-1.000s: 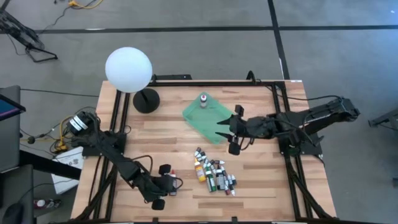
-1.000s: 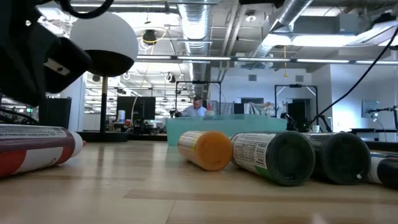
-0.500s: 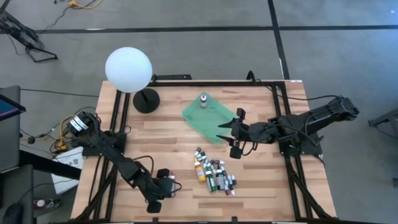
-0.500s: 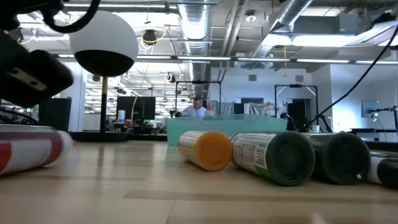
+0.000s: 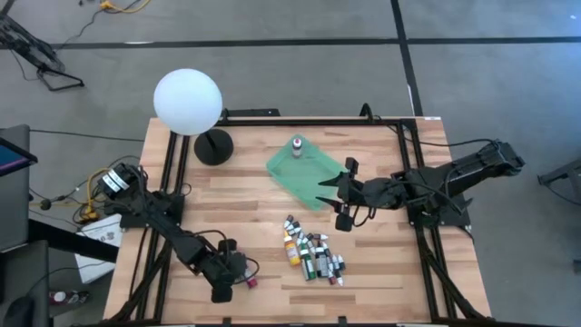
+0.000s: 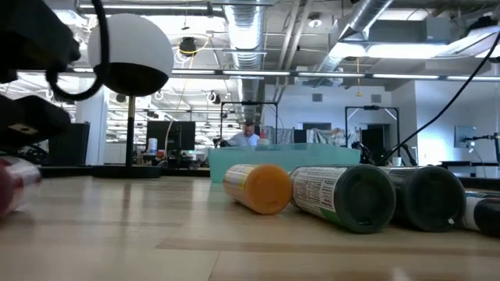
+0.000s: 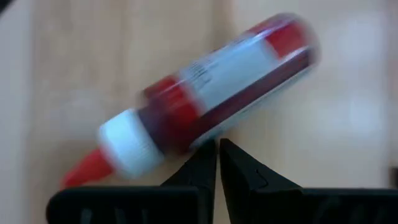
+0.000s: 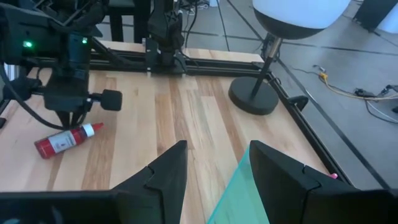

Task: Pick & Place food coloring
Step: Put the large red food coloring bottle into the green bin

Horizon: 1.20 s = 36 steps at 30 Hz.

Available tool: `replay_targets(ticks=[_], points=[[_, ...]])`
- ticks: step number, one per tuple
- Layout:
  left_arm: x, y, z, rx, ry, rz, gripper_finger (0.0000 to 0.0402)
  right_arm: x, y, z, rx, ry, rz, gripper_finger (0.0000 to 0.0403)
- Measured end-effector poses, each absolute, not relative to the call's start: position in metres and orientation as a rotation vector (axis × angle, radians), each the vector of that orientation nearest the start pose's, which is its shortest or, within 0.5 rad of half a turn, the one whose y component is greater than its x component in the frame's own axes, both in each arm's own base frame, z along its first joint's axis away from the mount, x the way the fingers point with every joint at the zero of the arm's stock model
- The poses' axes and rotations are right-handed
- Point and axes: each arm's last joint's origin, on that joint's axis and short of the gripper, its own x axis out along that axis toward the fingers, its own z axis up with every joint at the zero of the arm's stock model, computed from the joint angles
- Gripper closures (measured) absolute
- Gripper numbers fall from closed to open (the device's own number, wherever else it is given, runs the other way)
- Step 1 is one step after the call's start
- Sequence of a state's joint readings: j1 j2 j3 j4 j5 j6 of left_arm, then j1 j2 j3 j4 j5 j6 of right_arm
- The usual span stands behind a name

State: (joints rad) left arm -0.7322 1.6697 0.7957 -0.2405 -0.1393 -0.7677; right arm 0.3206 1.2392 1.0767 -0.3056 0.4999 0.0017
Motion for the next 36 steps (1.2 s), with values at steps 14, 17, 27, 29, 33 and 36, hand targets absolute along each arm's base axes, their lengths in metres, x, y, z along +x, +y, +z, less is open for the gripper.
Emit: replay_targets(ticks=[14, 17, 27, 29, 33, 36], points=[[0.241, -0.165, 0.133, 0.030, 0.940, 0.096, 0.0386, 0.259, 0.072, 0.331, -0.184, 0.429, -0.176, 0.0239], [0.251, -0.163, 0.137, 0.083, 0.882, 0.042, 0.0386, 0.259, 0.072, 0.331, -0.184, 0.430, -0.175, 0.0239], [0.271, -0.154, 0.148, 0.059, 0.739, 0.032, 0.0386, 0.258, 0.071, 0.328, -0.171, 0.455, -0.180, 0.0239], [0.275, -0.159, 0.154, 0.015, 0.680, -0.044, 0.0386, 0.258, 0.071, 0.328, -0.166, 0.457, -0.181, 0.0239], [0.285, -0.168, 0.159, -0.062, 0.584, -0.195, 0.0386, 0.258, 0.071, 0.328, -0.166, 0.456, -0.181, 0.0239], [0.290, -0.171, 0.155, -0.066, 0.570, -0.222, 0.0386, 0.258, 0.071, 0.328, -0.165, 0.455, -0.181, 0.0239]])
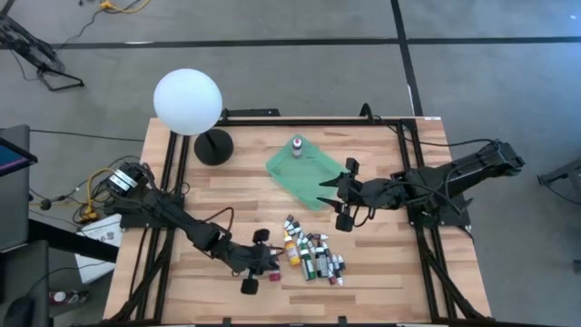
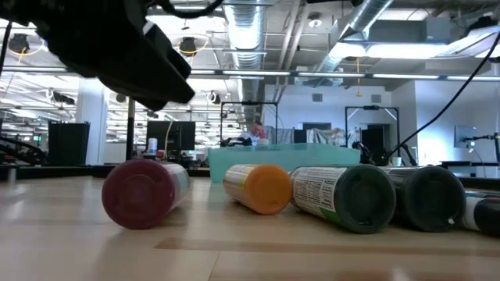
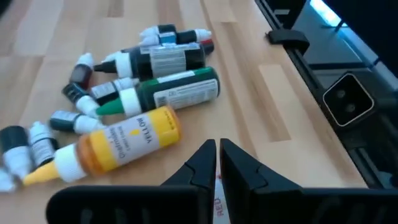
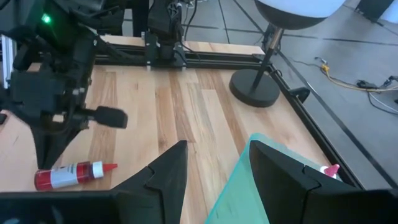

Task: Pick & Place food coloring
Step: Put the large red food coloring bottle into the green bin

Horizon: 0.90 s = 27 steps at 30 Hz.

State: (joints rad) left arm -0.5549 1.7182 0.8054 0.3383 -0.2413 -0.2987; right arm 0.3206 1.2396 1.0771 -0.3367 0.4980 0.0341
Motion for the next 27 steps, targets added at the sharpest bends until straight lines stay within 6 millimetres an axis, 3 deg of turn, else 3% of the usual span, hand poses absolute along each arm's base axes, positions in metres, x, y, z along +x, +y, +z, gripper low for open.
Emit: replay_targets(ticks=[8, 27], points=[[0.303, -0.181, 0.143, -0.022, 0.625, -0.289, 0.0386, 0.258, 0.071, 0.328, -0.158, 0.455, -0.183, 0.0239], [0.298, -0.183, 0.143, -0.048, 0.868, -0.337, 0.0386, 0.258, 0.071, 0.328, -0.158, 0.460, -0.184, 0.0239]])
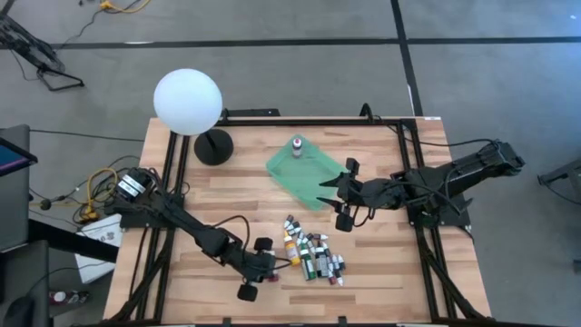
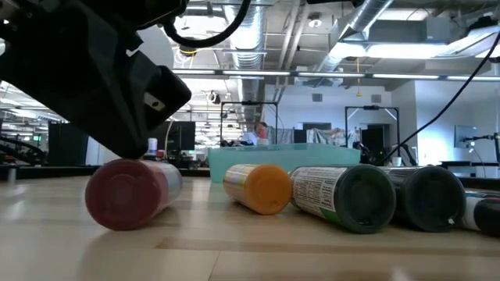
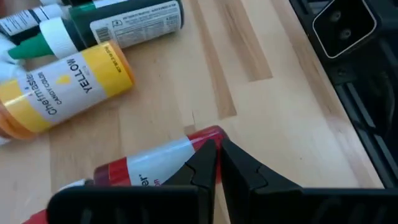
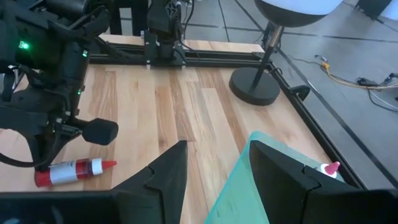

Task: Pick & Place food coloring
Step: Put the large red food coloring bottle into the green bin

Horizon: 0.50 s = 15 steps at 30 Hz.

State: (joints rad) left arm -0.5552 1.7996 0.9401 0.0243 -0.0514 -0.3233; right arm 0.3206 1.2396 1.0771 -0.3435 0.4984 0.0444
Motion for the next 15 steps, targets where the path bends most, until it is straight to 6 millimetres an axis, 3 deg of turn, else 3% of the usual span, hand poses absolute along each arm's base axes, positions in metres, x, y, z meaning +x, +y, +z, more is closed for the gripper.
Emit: replay_targets(ticks=[7, 15], points=[[0.283, -0.177, 0.131, -0.052, 1.071, -0.337, 0.0386, 0.258, 0.071, 0.328, -0.159, 0.461, -0.184, 0.0239], [0.280, -0.174, 0.146, -0.028, 1.046, -0.318, 0.0385, 0.258, 0.071, 0.328, -0.159, 0.461, -0.185, 0.0239]])
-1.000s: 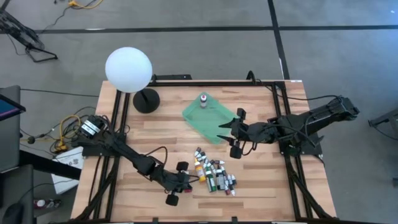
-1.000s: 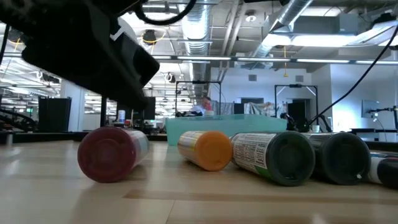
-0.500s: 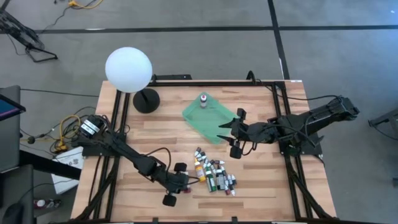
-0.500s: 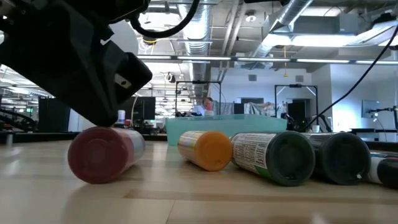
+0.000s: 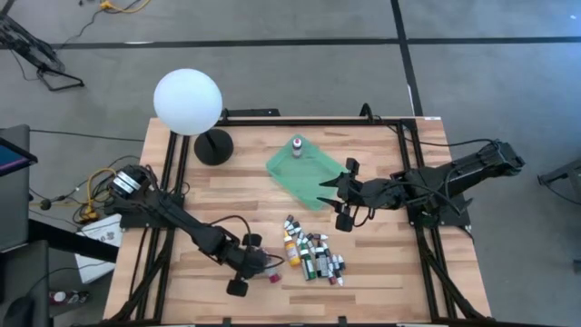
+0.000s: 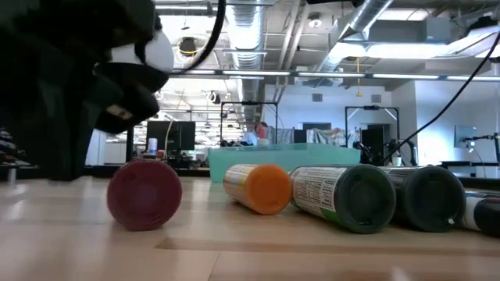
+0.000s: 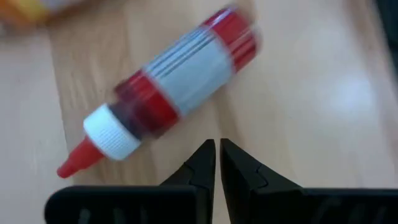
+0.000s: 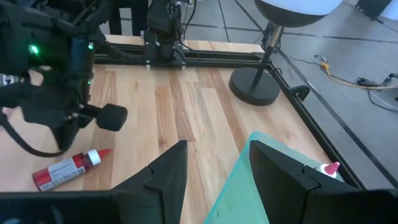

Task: Pick & Place food coloring
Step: Put the large red food coloring bottle into the green bin

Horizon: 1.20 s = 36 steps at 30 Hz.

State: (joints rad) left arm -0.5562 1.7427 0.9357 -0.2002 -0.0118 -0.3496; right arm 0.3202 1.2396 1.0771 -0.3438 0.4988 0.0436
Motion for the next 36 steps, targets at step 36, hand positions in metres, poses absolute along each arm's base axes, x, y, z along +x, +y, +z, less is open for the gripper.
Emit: replay_targets(ticks=[36], points=[[0.316, -0.167, 0.158, 0.450, 0.785, -0.440, 0.0237, 0.257, 0.071, 0.325, -0.169, 0.486, -0.184, 0.0239]])
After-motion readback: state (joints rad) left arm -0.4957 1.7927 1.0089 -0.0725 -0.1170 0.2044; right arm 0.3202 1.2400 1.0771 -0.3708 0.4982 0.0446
